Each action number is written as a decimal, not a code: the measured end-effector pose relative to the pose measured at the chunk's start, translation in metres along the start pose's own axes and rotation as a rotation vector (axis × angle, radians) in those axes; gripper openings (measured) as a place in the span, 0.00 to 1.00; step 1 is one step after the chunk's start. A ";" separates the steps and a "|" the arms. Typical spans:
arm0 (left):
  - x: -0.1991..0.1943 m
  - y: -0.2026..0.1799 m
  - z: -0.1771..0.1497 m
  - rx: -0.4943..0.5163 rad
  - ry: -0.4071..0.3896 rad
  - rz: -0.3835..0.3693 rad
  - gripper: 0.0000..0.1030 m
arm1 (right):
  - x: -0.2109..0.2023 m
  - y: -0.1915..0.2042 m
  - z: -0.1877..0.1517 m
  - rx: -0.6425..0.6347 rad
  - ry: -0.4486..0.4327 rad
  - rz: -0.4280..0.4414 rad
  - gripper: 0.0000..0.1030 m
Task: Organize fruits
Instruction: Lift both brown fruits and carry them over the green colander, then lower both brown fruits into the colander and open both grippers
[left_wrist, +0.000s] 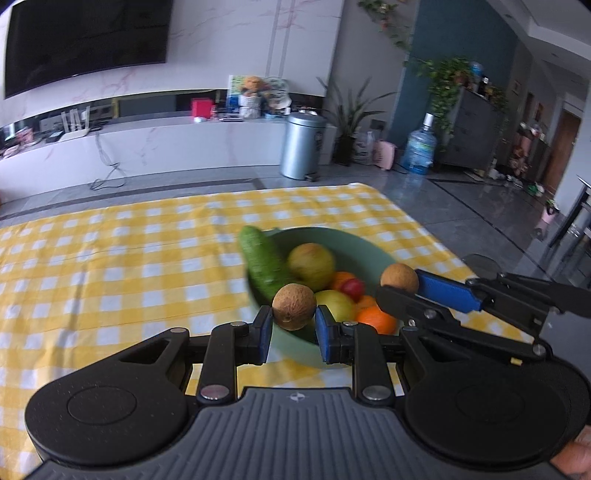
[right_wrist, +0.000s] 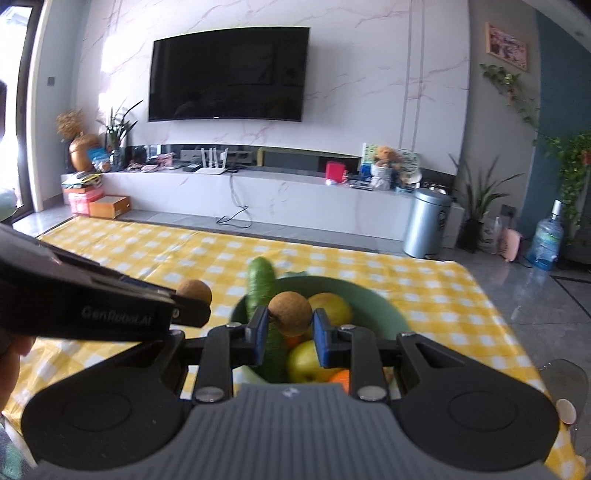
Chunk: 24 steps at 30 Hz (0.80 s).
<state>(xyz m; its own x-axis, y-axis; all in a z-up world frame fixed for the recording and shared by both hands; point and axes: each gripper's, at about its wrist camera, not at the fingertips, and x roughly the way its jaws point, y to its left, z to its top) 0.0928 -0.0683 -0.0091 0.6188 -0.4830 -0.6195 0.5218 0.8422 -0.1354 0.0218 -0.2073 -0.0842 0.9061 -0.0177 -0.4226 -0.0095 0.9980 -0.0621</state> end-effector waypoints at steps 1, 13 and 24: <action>0.002 -0.005 0.001 0.013 0.001 -0.003 0.27 | -0.001 -0.004 0.000 0.002 0.001 -0.007 0.22; 0.048 -0.036 0.005 0.074 0.089 -0.066 0.27 | 0.020 -0.054 -0.009 0.044 0.135 -0.056 0.22; 0.084 -0.032 0.000 0.068 0.153 -0.071 0.27 | 0.059 -0.069 -0.019 0.070 0.231 -0.067 0.22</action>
<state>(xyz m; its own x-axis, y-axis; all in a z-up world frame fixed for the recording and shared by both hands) 0.1281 -0.1355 -0.0571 0.4850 -0.4938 -0.7217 0.6023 0.7870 -0.1337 0.0676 -0.2782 -0.1224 0.7831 -0.0887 -0.6156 0.0838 0.9958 -0.0370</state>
